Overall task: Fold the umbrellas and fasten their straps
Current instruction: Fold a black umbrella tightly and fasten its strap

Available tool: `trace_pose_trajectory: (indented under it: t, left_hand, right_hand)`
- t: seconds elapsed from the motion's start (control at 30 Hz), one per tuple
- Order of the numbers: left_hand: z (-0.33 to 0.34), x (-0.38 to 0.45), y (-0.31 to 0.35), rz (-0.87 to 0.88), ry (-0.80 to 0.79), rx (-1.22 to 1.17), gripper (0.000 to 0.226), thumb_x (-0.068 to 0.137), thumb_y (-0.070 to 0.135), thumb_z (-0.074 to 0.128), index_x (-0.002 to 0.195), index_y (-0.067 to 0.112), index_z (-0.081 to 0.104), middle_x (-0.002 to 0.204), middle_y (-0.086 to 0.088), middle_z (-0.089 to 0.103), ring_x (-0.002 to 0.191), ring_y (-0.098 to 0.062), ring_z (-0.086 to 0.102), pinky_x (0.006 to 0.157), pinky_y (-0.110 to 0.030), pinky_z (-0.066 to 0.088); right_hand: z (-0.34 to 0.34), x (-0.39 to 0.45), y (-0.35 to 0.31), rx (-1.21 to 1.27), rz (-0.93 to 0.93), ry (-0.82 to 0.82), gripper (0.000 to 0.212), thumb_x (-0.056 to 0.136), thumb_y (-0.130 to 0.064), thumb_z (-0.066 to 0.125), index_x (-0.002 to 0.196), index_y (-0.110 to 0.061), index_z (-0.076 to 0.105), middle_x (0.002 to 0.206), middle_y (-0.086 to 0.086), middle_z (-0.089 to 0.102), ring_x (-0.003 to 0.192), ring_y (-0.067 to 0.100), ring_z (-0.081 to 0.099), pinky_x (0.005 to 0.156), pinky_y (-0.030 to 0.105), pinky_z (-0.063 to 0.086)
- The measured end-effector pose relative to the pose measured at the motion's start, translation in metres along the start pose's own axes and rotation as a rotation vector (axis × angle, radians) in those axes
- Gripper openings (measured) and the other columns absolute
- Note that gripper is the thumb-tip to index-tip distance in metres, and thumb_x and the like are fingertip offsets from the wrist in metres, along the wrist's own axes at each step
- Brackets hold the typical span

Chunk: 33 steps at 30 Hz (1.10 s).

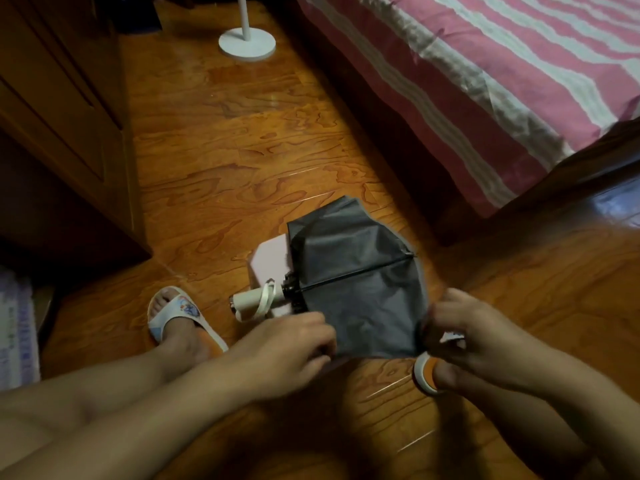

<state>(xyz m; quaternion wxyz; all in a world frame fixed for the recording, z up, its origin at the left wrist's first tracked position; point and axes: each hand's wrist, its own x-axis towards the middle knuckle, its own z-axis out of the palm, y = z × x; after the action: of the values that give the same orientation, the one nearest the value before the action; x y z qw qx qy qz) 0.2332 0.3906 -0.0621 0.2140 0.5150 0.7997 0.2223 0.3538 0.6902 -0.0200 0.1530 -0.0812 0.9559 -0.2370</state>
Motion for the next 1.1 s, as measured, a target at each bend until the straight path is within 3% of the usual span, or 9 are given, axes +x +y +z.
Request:
trace_pose_trajectory:
  t: [0.13, 0.3, 0.4, 0.5, 0.6, 0.7, 0.83, 0.93, 1.1]
  left_hand:
    - [0.033, -0.001, 0.001, -0.024, -0.16, 0.178, 0.012, 0.099, 0.033, 0.053, 0.107, 0.03, 0.061, 0.103, 0.008, 0.059, 0.093, -0.017, 0.061, 0.073, -0.036, 0.053]
    - [0.015, 0.019, -0.001, -0.158, -0.314, 0.029, 0.02, 0.1, 0.037, 0.054, 0.112, 0.028, 0.066, 0.109, 0.002, 0.067, 0.1, -0.019, 0.064, 0.086, -0.038, 0.055]
    - [-0.006, 0.03, -0.001, -0.259, -0.301, -0.045, 0.018, 0.099, 0.042, 0.056, 0.105, 0.03, 0.068, 0.1, 0.005, 0.069, 0.094, -0.016, 0.064, 0.083, -0.034, 0.054]
    - [-0.029, 0.034, -0.016, -0.469, -0.183, -0.138, 0.019, 0.099, 0.04, 0.059, 0.093, 0.024, 0.066, 0.09, 0.006, 0.066, 0.088, -0.017, 0.064, 0.08, -0.032, 0.053]
    - [-0.047, 0.043, -0.043, -0.718, 0.075, -0.321, 0.009, 0.098, 0.023, 0.055, 0.094, 0.022, 0.062, 0.096, -0.003, 0.066, 0.091, -0.022, 0.063, 0.08, -0.038, 0.055]
    - [-0.054, 0.051, -0.057, -0.895, 0.347, -0.718, 0.015, 0.095, 0.012, 0.049, 0.101, 0.026, 0.052, 0.101, -0.008, 0.065, 0.087, -0.028, 0.061, 0.065, -0.037, 0.05]
    - [-0.051, 0.059, -0.053, -0.824, 0.456, -1.173, 0.033, 0.097, 0.003, 0.049, 0.125, 0.02, 0.056, 0.098, -0.014, 0.068, 0.078, -0.023, 0.061, 0.067, -0.036, 0.048]
    - [-0.059, 0.06, -0.03, -0.71, 0.53, -1.328, 0.039, 0.098, -0.003, 0.049, 0.13, 0.018, 0.06, 0.11, -0.012, 0.07, 0.083, -0.019, 0.067, 0.064, -0.024, 0.053]
    - [-0.073, 0.054, -0.004, -0.485, 0.62, -1.544, 0.04, 0.099, -0.002, 0.051, 0.129, 0.023, 0.061, 0.12, -0.018, 0.072, 0.104, -0.03, 0.069, 0.094, -0.034, 0.054]
  right_hand:
    - [0.047, 0.009, 0.002, -0.408, -0.034, -0.251, 0.025, 0.095, -0.05, 0.051, 0.118, -0.044, 0.06, 0.122, -0.02, 0.051, 0.111, 0.004, 0.04, 0.09, 0.024, 0.038]
    - [-0.017, 0.105, -0.03, -0.027, 0.15, 0.273, 0.014, 0.098, -0.037, 0.056, 0.105, -0.028, 0.066, 0.101, -0.01, 0.058, 0.096, 0.009, 0.051, 0.077, 0.028, 0.04]
    - [-0.044, 0.193, -0.005, 0.131, 0.507, 0.258, 0.039, 0.101, -0.038, 0.058, 0.13, -0.013, 0.062, 0.125, 0.008, 0.064, 0.111, 0.025, 0.06, 0.091, 0.034, 0.048]
    - [-0.032, 0.236, 0.02, 0.311, 0.712, 0.059, 0.048, 0.095, -0.045, 0.067, 0.127, -0.01, 0.063, 0.122, 0.014, 0.066, 0.109, 0.03, 0.064, 0.095, 0.04, 0.053]
    - [-0.031, 0.242, 0.02, 0.548, 0.683, 0.21, 0.03, 0.089, -0.03, 0.078, 0.115, -0.017, 0.069, 0.111, 0.01, 0.07, 0.101, 0.027, 0.068, 0.091, 0.04, 0.057]
    - [-0.052, 0.215, 0.002, 0.705, 0.556, 0.365, 0.042, 0.089, -0.019, 0.078, 0.129, -0.022, 0.064, 0.116, 0.004, 0.066, 0.107, 0.02, 0.066, 0.097, 0.038, 0.055]
    - [-0.073, 0.148, -0.019, 0.758, 0.45, 0.417, 0.044, 0.089, -0.017, 0.077, 0.129, -0.033, 0.066, 0.106, -0.005, 0.064, 0.094, 0.009, 0.064, 0.079, 0.028, 0.05]
    - [-0.072, 0.114, -0.018, 0.869, 0.436, 0.41, 0.04, 0.088, -0.012, 0.075, 0.119, -0.037, 0.072, 0.114, 0.004, 0.067, 0.102, 0.019, 0.067, 0.079, 0.033, 0.05]
    - [-0.071, 0.1, -0.014, 1.023, 0.441, 0.46, 0.026, 0.093, -0.007, 0.066, 0.111, -0.023, 0.076, 0.12, 0.007, 0.067, 0.104, 0.022, 0.065, 0.078, 0.03, 0.051]
